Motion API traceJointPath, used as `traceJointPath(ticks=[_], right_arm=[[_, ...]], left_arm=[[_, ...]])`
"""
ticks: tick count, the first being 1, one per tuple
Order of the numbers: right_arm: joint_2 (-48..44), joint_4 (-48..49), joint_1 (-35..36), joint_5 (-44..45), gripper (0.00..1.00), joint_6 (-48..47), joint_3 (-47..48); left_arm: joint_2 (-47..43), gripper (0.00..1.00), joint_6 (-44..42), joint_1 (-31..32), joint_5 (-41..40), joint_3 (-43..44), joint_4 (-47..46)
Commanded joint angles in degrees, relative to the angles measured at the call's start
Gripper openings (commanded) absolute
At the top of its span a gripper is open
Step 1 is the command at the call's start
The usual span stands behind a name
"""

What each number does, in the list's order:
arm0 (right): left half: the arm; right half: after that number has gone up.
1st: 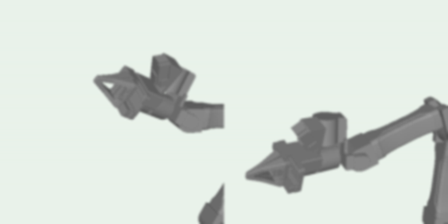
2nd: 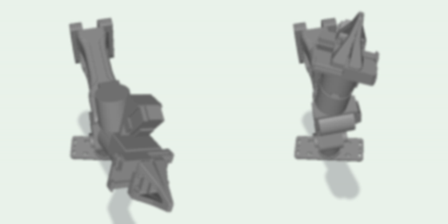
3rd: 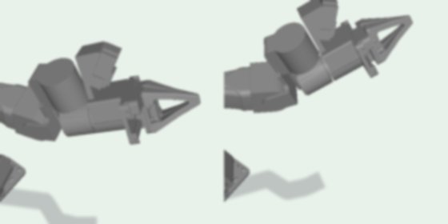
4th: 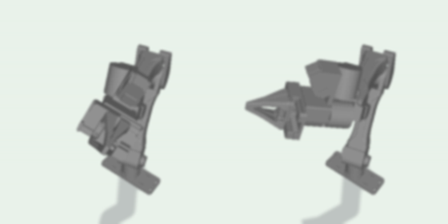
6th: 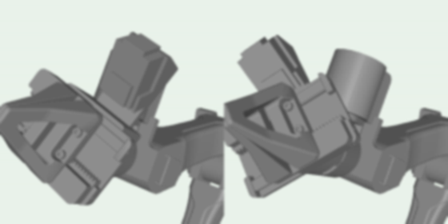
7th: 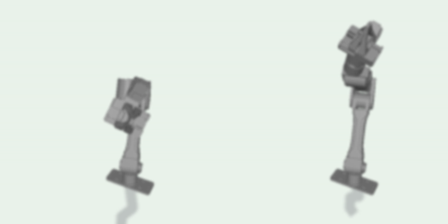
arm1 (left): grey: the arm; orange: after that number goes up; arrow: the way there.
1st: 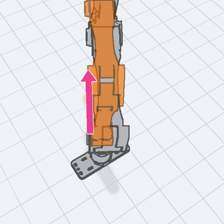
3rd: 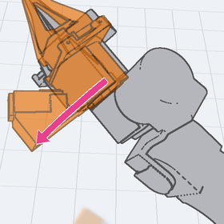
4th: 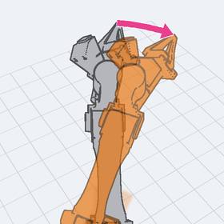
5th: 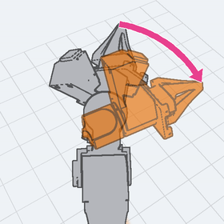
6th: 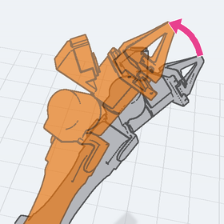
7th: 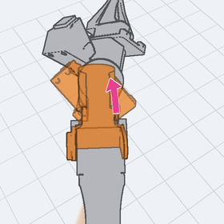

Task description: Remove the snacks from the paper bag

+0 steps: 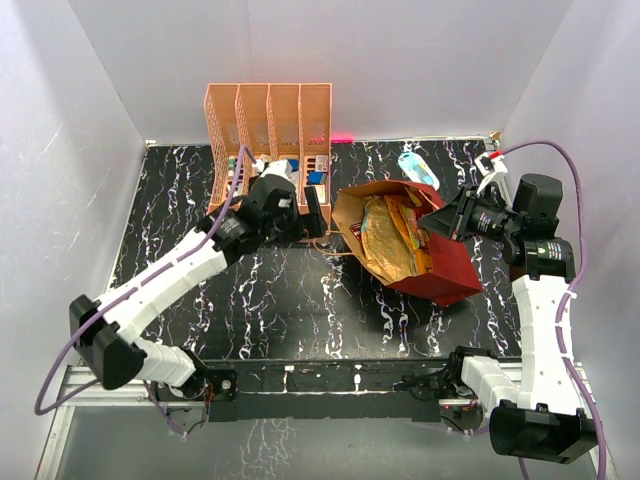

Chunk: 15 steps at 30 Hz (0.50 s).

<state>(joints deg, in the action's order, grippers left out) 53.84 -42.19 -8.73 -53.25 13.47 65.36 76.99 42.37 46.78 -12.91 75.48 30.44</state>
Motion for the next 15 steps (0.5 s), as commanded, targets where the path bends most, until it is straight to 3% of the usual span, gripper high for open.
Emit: traceJointPath(ticks=[1, 5, 12, 15], right_arm=[[-1.80, 0.06, 0.25, 0.52, 0.08, -1.43, 3.11], [-3.04, 0.09, 0.29, 0.83, 0.08, -1.40, 2.29], [-4.00, -1.37, 0.25, 2.49, 0.08, -2.02, 2.96], [-3.76, -1.49, 0.24, 3.22, 0.08, -2.32, 3.17]], left_arm=[[5.88, 0.93, -1.54, -8.52, 14.44, -0.50, -0.49], [7.63, 0.79, -0.96, -8.82, 25.07, -3.18, -10.21], [6.03, 0.55, 3.84, -8.73, 27.41, -8.55, -19.71], [7.14, 0.25, 5.70, -8.50, 29.80, -9.84, -21.05]])
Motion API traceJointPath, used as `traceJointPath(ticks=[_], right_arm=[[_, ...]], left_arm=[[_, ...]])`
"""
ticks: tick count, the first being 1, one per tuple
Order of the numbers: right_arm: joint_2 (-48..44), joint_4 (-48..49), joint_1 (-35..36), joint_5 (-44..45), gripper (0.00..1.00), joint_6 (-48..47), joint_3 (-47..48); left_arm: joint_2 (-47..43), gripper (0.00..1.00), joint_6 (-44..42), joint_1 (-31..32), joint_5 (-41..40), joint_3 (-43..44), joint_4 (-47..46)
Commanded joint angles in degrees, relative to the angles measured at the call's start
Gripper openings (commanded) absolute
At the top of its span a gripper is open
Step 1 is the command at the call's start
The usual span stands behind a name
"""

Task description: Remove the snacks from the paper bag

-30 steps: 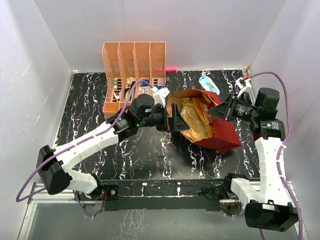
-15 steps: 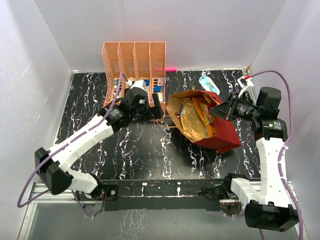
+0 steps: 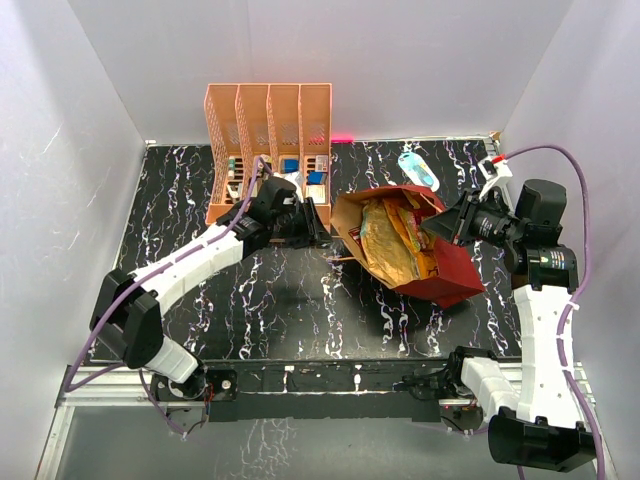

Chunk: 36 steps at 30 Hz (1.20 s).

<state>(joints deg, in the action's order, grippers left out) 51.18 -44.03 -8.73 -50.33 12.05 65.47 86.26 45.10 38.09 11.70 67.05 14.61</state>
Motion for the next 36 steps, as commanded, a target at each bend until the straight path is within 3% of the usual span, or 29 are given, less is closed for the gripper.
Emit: traceJointPath(ticks=[1, 5, 10, 16, 20, 27, 36], right_arm=[[-0.82, 0.28, 0.23, 0.59, 0.08, -0.98, 3.20], [0.51, -0.54, 0.26, 4.37, 0.08, -1.10, 5.16], [1.68, -0.49, 0.29, 13.95, 0.08, -1.67, 8.48], [2.46, -0.06, 0.29, 16.91, 0.08, -5.91, 10.21], [1.44, 1.53, 0.30, 13.59, 0.07, -6.21, 7.28], [-3.66, 8.36, 0.32, -4.32, 0.08, -2.08, -3.96], [-5.98, 11.28, 0.30, -10.79, 0.08, 0.19, -7.69]], left_arm=[[-2.02, 0.17, 3.57, 0.35, 5.73, -1.99, -5.69], [-3.53, 0.00, 5.54, 2.88, 6.04, -4.21, -7.46], [-6.46, 0.00, 7.82, 10.13, 3.58, -6.99, -9.03], [-11.86, 0.00, 10.99, 15.66, 0.74, -12.15, -11.86], [-13.59, 0.00, 10.03, 16.53, -0.19, -12.70, -8.74], [-16.36, 0.00, 9.40, 18.58, -0.75, -17.29, -7.93], [-22.29, 0.59, -3.19, 18.69, -8.70, -10.54, 1.63]])
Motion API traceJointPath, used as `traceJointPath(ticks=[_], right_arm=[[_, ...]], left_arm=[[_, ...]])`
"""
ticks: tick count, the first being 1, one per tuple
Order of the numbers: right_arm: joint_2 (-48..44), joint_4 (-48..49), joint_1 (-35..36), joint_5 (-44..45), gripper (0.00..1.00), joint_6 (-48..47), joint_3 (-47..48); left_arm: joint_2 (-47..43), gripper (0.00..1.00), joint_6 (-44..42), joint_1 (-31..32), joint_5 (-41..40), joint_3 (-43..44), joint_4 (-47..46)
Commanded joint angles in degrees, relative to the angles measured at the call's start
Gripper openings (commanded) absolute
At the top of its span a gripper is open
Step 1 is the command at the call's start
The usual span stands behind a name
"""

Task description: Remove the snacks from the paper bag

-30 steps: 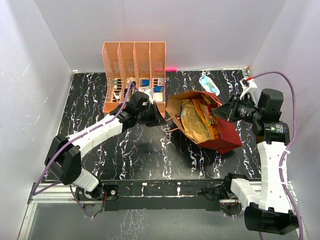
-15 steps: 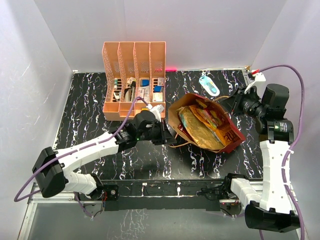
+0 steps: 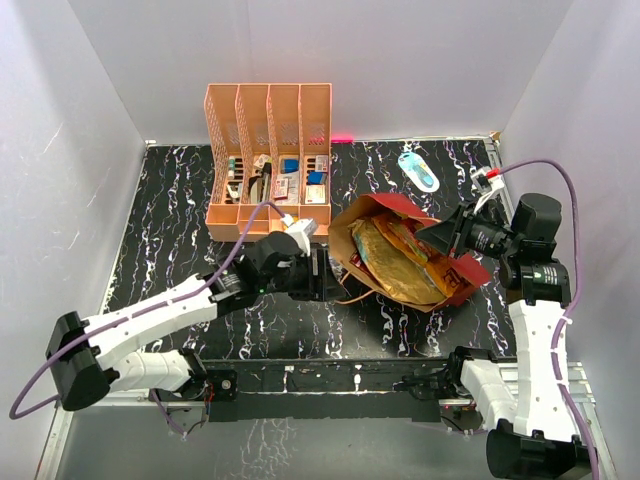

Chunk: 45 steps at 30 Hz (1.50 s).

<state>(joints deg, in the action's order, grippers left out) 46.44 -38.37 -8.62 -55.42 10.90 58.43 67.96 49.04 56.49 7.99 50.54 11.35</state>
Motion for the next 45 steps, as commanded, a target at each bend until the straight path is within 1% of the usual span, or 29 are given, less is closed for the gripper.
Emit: traceJointPath(ticks=[1, 3, 5, 7, 10, 13, 15, 16, 19, 21, 27, 29, 32, 38, 43, 45], right_arm=[[-1.38, 5.81, 0.26, -5.68, 0.08, 1.62, -1.08], [-1.77, 6.40, 0.25, -5.42, 0.08, 1.91, -1.56], [-1.80, 6.63, 0.23, -4.99, 0.08, 1.91, -1.59], [-1.51, 6.45, 0.27, -3.15, 0.07, 1.98, -1.30], [-0.88, 5.26, 0.27, 1.59, 0.08, 2.70, -0.12], [-0.19, 5.64, 0.27, 3.10, 0.08, 4.10, 0.08], [0.04, 6.28, 0.25, 2.91, 0.08, 5.16, 0.10], [0.13, 6.66, 0.27, 2.83, 0.08, 5.61, 0.18], [0.07, 7.30, 0.26, 3.21, 0.08, 6.02, 0.53], [0.06, 7.40, 0.23, 3.08, 0.08, 6.03, 0.63], [-0.20, 8.11, 0.26, 2.30, 0.08, 7.22, 0.96], [-0.49, 8.62, 0.27, 2.03, 0.08, 7.61, 0.87], [-0.69, 8.55, 0.32, 2.16, 0.08, 7.50, 1.16], [-0.17, 8.75, 0.29, 1.81, 0.08, 7.32, 1.33], [-0.11, 9.07, 0.33, 1.35, 0.08, 7.44, 1.29], [-0.12, 9.02, 0.25, 1.18, 0.08, 7.31, 1.28]], left_arm=[[-4.02, 0.65, -8.27, 0.25, -5.51, 7.42, 5.75], [-3.56, 0.72, -9.30, 0.22, -5.22, 9.81, 6.32], [-2.49, 0.74, -9.01, 0.26, -3.65, 12.07, 5.20], [-0.99, 0.75, -6.94, 0.28, -1.65, 13.64, 1.84], [2.73, 0.74, -0.70, 0.44, 0.70, 15.30, -4.88], [8.34, 0.72, 8.23, 0.68, -0.01, 17.39, -8.17], [12.45, 0.58, 14.34, 0.94, -3.22, 19.41, -6.89], [14.35, 0.47, 16.79, 1.22, -5.21, 20.56, -6.12], [20.03, 0.34, 20.01, 2.20, -9.46, 23.77, -5.87], [22.94, 0.29, 22.83, 2.81, -13.44, 25.59, -4.74], [30.20, 0.17, 29.01, 3.45, -20.39, 27.06, -8.46], [32.27, 0.17, 28.80, 3.56, -22.13, 28.10, -10.53], [35.34, 0.17, 28.33, 3.67, -24.68, 30.82, -10.50], [40.24, 0.19, 29.29, 3.65, -26.48, 33.70, -10.75], [41.16, 0.20, 26.93, 3.83, -29.68, 35.84, -10.94], [40.69, 0.23, 25.72, 4.82, -32.10, 36.54, -10.54]])
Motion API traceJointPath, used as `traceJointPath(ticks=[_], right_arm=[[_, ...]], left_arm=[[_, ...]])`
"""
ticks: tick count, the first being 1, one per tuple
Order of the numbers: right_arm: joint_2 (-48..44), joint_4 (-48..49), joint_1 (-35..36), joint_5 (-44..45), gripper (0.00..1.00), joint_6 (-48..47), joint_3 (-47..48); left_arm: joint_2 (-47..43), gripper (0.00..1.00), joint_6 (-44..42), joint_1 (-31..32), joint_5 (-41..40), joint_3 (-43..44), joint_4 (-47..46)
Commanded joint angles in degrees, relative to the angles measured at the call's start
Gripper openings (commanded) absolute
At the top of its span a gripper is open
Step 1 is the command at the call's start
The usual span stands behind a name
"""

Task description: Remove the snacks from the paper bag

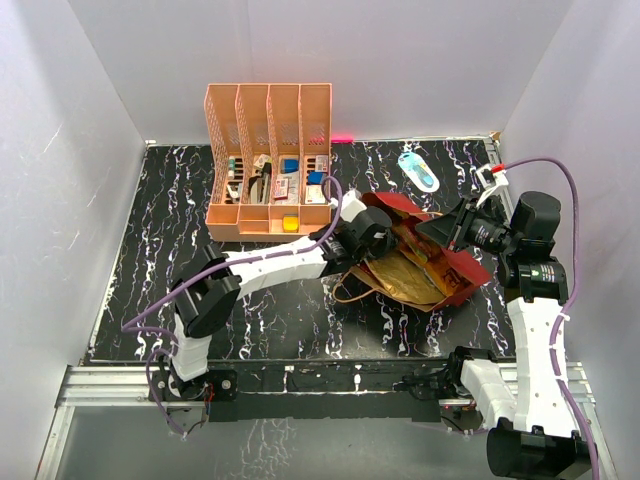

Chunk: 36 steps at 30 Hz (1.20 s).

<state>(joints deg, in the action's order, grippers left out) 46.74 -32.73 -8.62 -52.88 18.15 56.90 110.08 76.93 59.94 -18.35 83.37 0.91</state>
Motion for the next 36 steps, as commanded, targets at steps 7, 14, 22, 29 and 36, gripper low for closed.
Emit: traceJointPath(ticks=[7, 14, 22, 29, 36], right_arm=[[-0.40, 2.85, 0.30, -0.46, 0.08, 0.26, 3.98], [0.26, -1.75, 0.35, 0.85, 0.08, -3.07, 7.33], [-0.64, -1.91, 0.29, -0.32, 0.08, -2.22, 6.82], [-0.89, -2.45, 0.26, -0.15, 0.08, -1.88, 7.61], [-1.12, -2.45, 0.29, -0.45, 0.08, -1.11, 7.83]], left_arm=[[-2.72, 0.32, -0.64, 2.90, -8.88, -0.95, -6.72], [-2.38, 0.36, -3.64, 3.43, -12.71, -5.27, -17.40], [0.39, 0.41, -4.24, 4.10, -14.25, -3.22, -17.28], [3.38, 0.57, -3.08, 5.53, -17.78, 0.83, -10.52], [7.09, 0.59, -6.29, 6.13, -19.80, 3.83, -10.98]])
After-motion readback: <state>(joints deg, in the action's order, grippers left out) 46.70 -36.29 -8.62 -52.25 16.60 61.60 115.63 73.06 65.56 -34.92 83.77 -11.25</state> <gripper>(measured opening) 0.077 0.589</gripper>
